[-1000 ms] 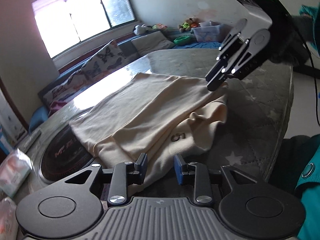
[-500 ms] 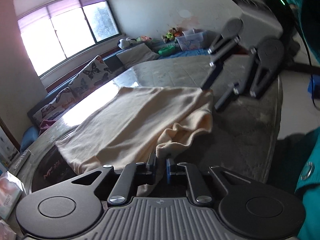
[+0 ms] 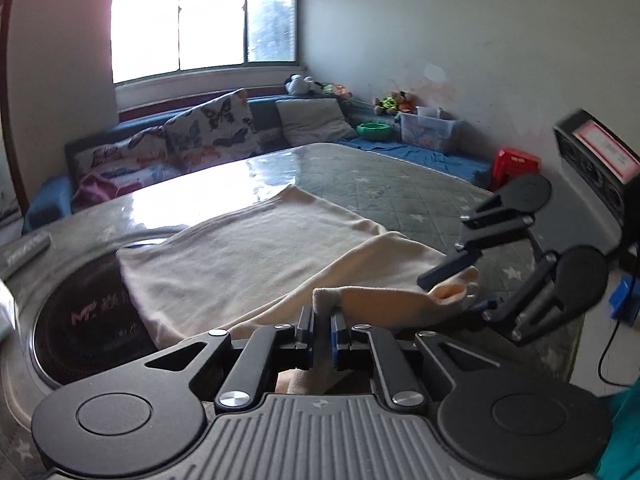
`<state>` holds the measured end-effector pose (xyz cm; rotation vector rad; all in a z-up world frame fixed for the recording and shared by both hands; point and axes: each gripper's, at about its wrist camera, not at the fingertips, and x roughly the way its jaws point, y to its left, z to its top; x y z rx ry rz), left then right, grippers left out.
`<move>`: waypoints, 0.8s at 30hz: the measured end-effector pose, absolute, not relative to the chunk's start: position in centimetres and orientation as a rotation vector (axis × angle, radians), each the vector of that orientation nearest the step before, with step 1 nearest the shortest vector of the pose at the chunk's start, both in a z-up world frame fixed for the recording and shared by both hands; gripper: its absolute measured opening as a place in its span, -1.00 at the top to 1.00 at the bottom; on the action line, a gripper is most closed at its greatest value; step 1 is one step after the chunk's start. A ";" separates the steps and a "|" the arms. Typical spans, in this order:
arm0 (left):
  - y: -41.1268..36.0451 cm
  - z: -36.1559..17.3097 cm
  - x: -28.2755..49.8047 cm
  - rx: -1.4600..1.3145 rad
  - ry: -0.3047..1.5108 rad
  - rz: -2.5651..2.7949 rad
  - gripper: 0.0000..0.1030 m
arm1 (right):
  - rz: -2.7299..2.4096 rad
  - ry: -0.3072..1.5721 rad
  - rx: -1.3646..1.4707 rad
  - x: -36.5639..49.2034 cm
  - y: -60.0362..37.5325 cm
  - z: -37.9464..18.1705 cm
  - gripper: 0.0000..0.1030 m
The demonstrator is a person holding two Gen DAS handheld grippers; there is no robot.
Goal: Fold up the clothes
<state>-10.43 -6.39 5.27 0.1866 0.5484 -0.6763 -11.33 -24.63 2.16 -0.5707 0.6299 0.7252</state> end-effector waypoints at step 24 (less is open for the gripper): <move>-5.7 2.8 -15.9 0.461 0.492 -0.605 0.88 | 0.659 0.685 -0.376 -9.4 -25.4 4.1 0.81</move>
